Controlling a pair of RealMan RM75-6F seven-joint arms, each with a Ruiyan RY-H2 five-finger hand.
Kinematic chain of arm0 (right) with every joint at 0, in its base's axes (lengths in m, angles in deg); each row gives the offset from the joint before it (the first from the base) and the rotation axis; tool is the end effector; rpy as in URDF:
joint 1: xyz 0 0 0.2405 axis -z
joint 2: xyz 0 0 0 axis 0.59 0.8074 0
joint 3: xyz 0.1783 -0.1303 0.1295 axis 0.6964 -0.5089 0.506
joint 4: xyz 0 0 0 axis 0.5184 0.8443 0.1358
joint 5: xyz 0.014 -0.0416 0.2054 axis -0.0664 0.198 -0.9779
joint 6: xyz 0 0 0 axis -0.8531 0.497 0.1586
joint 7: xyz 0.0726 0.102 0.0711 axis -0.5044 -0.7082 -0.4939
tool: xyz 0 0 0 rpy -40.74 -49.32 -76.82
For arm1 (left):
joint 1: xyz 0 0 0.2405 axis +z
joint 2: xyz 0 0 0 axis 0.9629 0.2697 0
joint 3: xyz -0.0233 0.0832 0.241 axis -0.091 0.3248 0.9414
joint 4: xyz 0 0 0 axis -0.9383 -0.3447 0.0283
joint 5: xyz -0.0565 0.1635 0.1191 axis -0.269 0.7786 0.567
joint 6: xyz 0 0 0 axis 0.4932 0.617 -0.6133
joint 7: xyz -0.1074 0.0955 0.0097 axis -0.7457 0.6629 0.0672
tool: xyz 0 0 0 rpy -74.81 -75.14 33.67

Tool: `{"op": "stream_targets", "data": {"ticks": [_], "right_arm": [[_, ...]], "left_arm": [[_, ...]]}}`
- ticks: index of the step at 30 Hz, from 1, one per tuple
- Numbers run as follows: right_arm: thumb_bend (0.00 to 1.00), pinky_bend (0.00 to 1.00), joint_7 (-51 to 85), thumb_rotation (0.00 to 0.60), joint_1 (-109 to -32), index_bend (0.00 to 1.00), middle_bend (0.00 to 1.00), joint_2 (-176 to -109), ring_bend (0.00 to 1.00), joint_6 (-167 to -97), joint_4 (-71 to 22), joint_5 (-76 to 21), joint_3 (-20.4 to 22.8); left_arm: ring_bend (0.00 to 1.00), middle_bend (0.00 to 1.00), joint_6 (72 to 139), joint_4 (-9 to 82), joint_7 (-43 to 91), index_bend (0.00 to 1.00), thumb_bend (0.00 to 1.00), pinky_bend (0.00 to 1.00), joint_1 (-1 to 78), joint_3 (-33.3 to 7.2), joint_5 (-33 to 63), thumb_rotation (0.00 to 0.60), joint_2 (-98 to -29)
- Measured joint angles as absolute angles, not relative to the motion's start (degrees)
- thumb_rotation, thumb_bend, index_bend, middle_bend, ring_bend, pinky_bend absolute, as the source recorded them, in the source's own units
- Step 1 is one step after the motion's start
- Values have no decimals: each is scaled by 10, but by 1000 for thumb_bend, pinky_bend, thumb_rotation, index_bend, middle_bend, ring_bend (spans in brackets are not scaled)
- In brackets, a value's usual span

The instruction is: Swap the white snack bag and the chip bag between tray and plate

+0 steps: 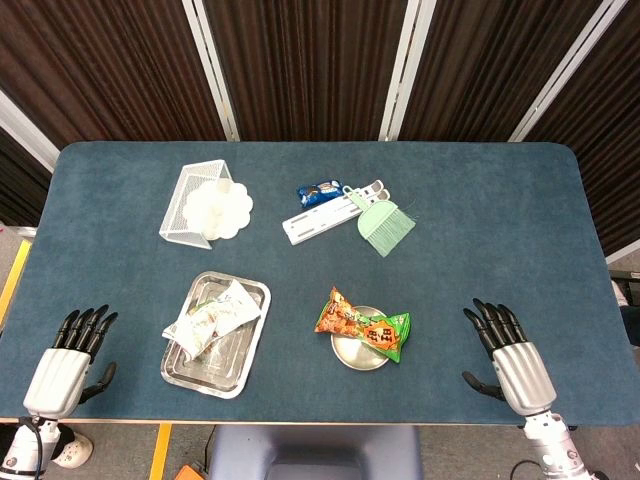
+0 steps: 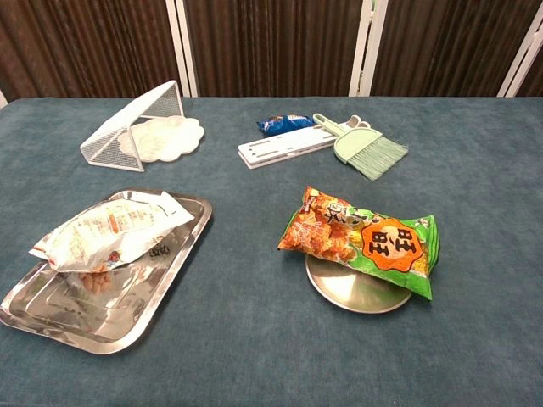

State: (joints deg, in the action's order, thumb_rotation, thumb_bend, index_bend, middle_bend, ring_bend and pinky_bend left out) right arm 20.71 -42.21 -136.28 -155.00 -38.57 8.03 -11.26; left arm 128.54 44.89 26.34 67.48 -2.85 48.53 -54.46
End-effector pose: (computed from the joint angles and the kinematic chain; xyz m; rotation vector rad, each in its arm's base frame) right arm -0.2704 -0.1633 0.0791 1.5698 -0.9280 1.1042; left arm -0.3102 0.1744 0.1050 -1.5832 -0.7835 -0.9304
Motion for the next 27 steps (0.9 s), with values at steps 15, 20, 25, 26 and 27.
{"op": "stream_targets", "data": {"ticks": [15,20,25,26,27], "right_arm": [[271,0,198,600,-418,0,0,-1358,0,-1554,-396,81,-114],[271,0,199,600,-424,0,0,-1355,0,-1534,-400,84,-123],[271,0,196,600,-428,0,0,-1347,0,-1523,-407,81,-126],[271,0,194,600,-428,0,0,-1345,0,-1522,-408,80,-126],[271,0,192,600,-428,0,0,-1343,0,-1522,-410,79,-126]], "left_arm": [[0,0,1213,483,214,0,400,65,638,-14,498,600,-551],[0,0,1142,515,200,0,372,79,580,-30,496,600,-572],[0,0,1086,523,224,0,368,66,535,-65,461,600,-620],[0,0,1078,523,230,0,370,64,529,-71,453,600,-629],[0,0,1070,521,236,0,371,64,521,-77,444,600,-640]]}}
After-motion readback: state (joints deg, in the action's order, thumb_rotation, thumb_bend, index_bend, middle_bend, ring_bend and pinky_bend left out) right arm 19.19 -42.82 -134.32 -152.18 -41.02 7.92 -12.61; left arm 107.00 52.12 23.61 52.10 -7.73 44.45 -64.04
